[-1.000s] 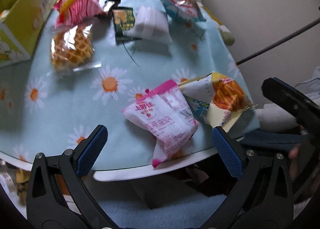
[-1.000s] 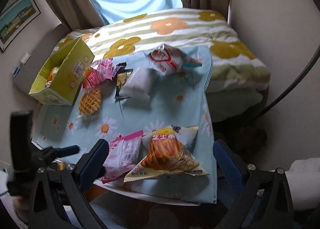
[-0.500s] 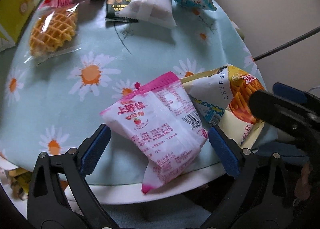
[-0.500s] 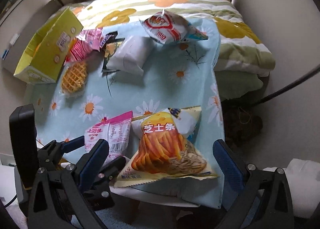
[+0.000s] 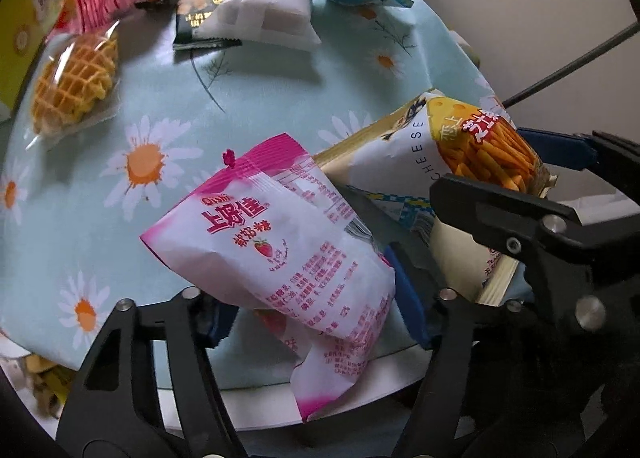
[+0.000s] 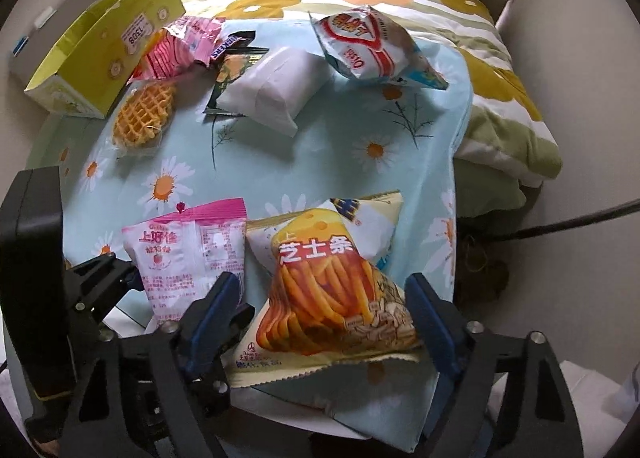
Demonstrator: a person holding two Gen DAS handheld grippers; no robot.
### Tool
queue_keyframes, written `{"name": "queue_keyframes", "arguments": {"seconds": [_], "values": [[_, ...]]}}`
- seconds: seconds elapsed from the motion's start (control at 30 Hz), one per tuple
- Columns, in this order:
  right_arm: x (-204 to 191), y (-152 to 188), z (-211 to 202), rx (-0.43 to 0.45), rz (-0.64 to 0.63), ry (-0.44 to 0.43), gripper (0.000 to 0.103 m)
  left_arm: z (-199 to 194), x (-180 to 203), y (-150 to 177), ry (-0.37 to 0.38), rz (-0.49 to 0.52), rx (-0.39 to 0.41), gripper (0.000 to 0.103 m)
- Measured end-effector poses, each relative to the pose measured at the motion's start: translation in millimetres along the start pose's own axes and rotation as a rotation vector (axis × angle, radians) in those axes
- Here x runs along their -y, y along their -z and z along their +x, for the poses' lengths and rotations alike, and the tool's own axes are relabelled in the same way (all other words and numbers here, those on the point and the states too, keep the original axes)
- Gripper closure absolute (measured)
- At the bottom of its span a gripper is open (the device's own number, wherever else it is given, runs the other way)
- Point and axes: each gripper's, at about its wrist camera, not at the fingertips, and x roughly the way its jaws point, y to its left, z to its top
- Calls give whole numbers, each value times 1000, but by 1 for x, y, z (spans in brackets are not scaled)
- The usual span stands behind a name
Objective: Organize snacks
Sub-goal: 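Grasp the pink-and-white bag with the left tool while the right tool grasps the cheese-stick bag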
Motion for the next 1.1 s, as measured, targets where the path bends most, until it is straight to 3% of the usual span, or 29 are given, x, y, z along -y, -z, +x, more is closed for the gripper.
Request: {"name": "queue_keyframes", "arguments": {"seconds": [0.4, 0.77, 0.9, 1.1], "values": [[-7, -3, 17, -29, -47, -27, 38, -18, -26, 8, -44, -22, 26, 49], [-13, 5, 37, -69, -60, -18, 40, -39, -46, 11, -38, -44, 49, 50], [-19, 9, 35, -54, -66, 5, 46, -54, -51, 12, -31, -48, 63, 50], [-20, 9, 14, 4, 19, -32, 49, -93, -59, -1, -27, -49, 128, 50]]}}
